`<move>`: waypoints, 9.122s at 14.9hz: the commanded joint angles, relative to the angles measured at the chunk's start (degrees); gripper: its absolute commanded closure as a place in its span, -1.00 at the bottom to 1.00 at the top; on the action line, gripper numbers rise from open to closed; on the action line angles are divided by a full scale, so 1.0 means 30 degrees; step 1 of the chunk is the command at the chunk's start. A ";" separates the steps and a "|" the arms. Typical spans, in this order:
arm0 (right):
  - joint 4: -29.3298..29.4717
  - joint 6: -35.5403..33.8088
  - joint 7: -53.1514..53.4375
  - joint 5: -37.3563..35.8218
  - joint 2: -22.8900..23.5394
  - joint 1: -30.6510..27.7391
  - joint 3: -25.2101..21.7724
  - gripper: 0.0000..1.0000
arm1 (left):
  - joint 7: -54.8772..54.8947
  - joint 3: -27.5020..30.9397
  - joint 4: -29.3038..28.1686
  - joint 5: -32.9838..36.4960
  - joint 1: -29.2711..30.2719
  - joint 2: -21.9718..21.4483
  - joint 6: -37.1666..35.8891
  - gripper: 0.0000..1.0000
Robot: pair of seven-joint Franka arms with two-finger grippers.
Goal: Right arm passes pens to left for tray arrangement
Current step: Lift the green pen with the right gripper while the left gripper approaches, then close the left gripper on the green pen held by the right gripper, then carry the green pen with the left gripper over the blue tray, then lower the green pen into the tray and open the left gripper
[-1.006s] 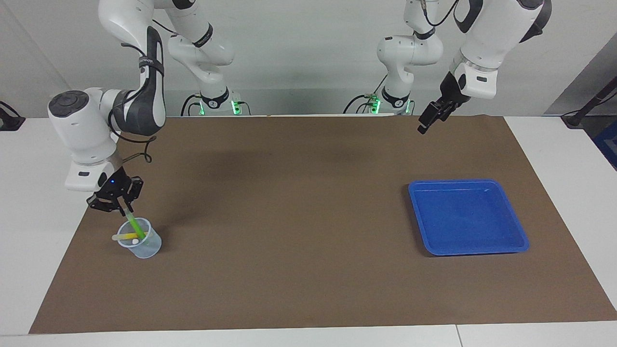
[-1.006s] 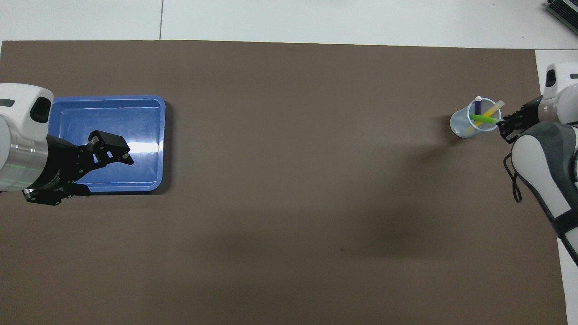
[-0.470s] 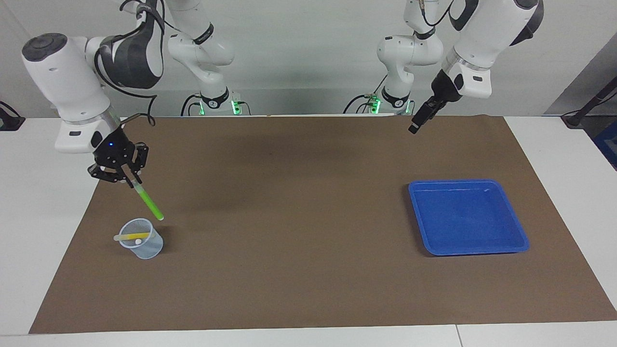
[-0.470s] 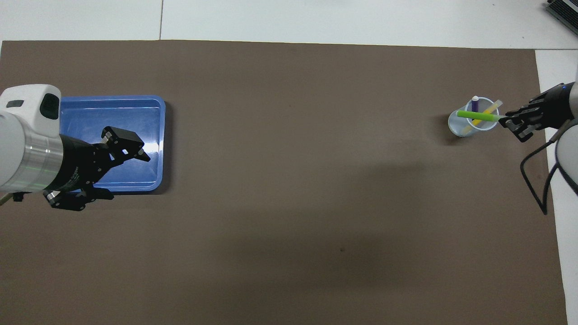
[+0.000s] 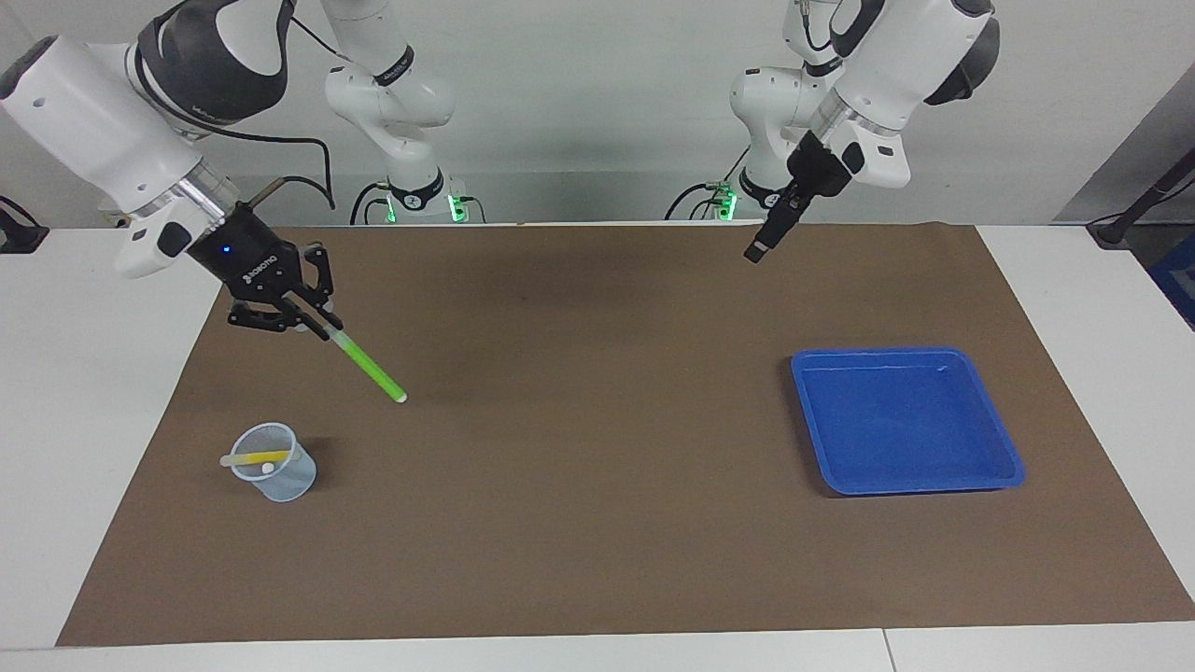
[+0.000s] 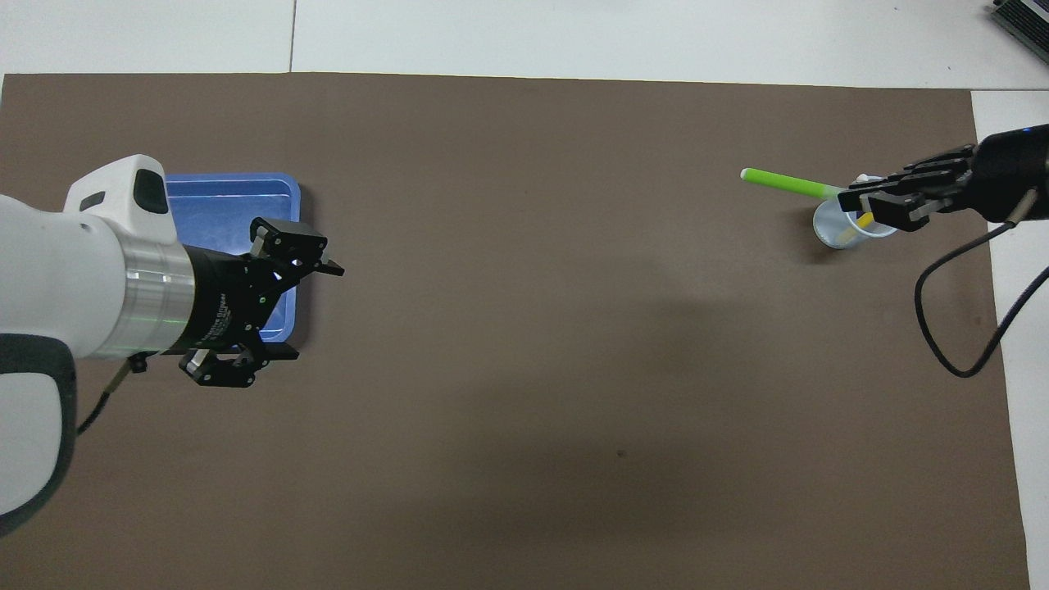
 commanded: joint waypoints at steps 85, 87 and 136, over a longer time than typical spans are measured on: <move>-0.6191 1.1847 0.0318 -1.0722 0.1528 -0.3219 0.1924 -0.77 | 1.0818 0.1156 0.1174 -0.0803 0.3246 0.2089 0.0278 1.00; -0.6133 1.2588 0.0344 -1.1716 0.2089 -0.3249 0.1924 -0.64 | 1.2580 0.1157 0.1058 -0.0133 0.3833 0.1972 -0.0283 1.00; -0.4726 1.5813 0.0608 -1.4241 0.4932 -0.3952 0.2012 0.05 | 2.6768 0.0864 0.2024 0.5880 0.9110 1.2225 1.0906 1.00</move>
